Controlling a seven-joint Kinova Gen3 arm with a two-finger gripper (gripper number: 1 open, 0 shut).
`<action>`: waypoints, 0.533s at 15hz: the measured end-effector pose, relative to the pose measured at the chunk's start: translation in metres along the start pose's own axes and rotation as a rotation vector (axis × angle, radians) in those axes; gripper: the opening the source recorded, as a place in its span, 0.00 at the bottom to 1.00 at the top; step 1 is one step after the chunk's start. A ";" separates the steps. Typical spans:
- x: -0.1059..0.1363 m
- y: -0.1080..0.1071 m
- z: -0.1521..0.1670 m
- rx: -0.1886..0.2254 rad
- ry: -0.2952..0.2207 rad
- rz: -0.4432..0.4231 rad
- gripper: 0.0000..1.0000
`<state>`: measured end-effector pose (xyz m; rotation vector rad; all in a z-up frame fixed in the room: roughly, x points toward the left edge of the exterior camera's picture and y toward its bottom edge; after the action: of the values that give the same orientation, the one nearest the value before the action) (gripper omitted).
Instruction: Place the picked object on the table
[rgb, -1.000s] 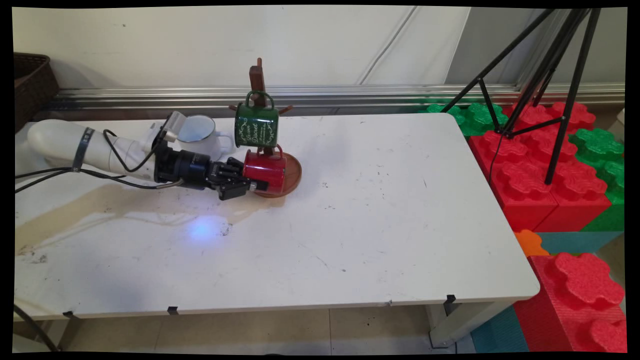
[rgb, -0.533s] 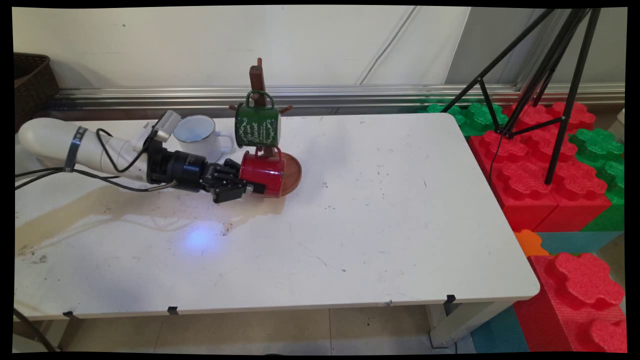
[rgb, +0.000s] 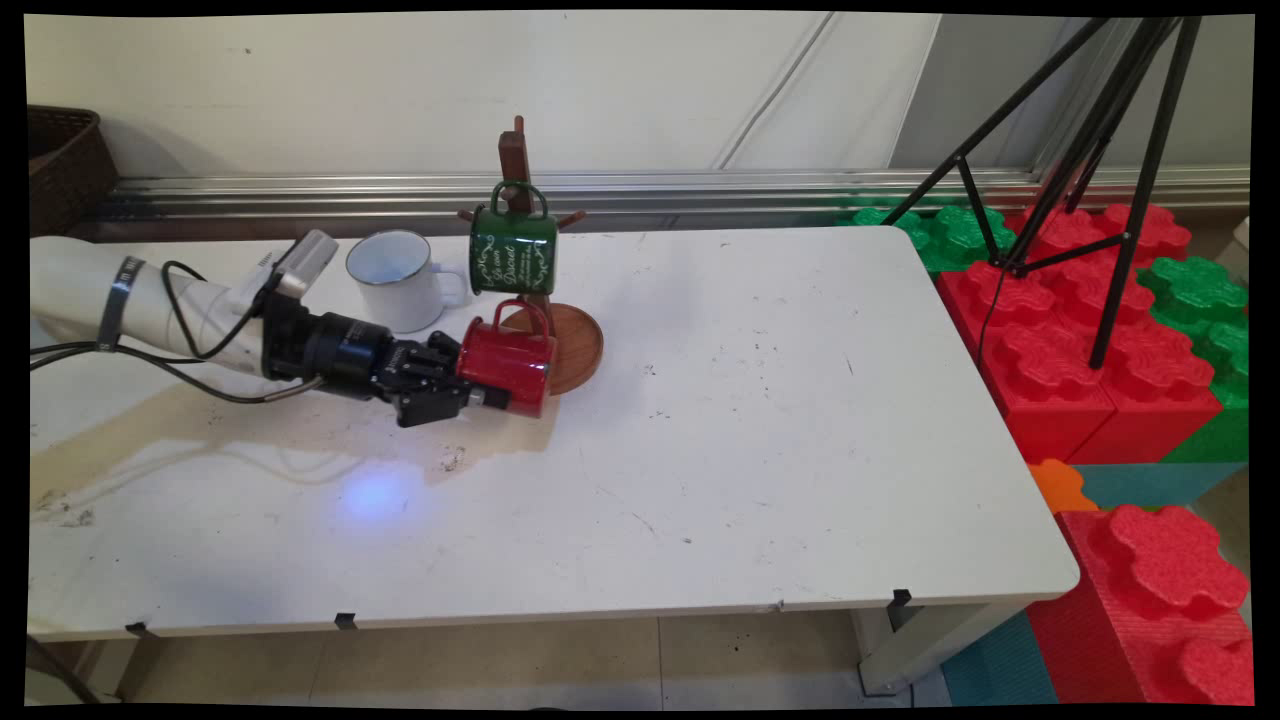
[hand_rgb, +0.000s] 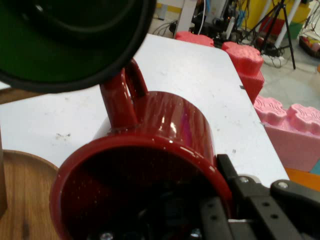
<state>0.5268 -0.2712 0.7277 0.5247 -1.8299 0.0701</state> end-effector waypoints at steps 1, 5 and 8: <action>0.000 0.002 -0.003 -0.002 -0.007 0.006 0.00; -0.001 0.007 -0.019 -0.004 -0.032 0.036 0.00; 0.000 0.011 -0.034 -0.003 -0.054 0.062 0.00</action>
<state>0.5527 -0.2509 0.7411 0.4720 -1.8988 0.0962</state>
